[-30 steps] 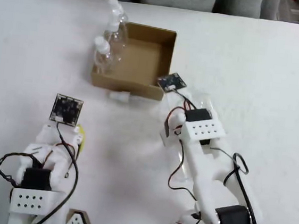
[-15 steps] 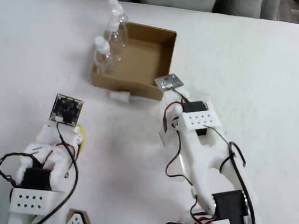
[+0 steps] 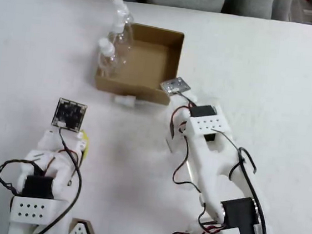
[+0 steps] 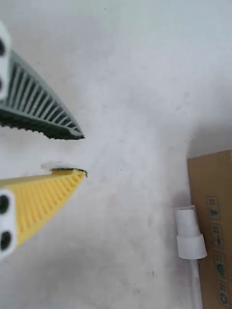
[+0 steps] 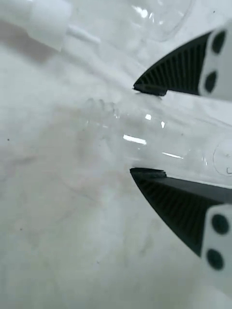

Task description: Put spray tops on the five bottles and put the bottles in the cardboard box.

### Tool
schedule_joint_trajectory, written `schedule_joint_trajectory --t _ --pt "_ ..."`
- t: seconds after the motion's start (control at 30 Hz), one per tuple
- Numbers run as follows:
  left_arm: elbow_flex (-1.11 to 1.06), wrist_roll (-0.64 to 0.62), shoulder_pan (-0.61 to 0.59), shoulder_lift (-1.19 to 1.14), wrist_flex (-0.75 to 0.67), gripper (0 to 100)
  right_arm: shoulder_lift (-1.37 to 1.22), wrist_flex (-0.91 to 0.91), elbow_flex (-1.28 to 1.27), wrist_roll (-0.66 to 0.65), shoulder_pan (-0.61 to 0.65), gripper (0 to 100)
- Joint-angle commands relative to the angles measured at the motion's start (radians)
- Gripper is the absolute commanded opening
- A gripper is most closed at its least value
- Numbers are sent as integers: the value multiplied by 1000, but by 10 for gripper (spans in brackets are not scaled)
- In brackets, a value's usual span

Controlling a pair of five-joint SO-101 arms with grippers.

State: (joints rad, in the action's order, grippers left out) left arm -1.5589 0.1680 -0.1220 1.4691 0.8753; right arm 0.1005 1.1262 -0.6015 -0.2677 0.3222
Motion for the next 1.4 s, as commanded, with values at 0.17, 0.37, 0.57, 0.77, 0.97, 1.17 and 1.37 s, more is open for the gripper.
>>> schedule_joint_trajectory --t 0.17,0.37,0.57,0.77,0.97,1.17,1.37 --pt "3 6 4 12 -28 116 -42 12 57 -49 -12 119" --pt "3 6 4 12 -28 116 -38 13 61 -48 -13 33" --pt "3 6 2 12 -31 116 28 15 54 21 -45 33" --pt "3 6 2 12 -32 116 5 15 44 20 -36 194" --pt "3 6 2 12 -32 116 10 18 44 6 -28 209" --pt "3 6 2 12 -32 116 10 76 41 -68 28 212" --pt "3 6 2 12 -32 116 10 65 41 -94 22 213"
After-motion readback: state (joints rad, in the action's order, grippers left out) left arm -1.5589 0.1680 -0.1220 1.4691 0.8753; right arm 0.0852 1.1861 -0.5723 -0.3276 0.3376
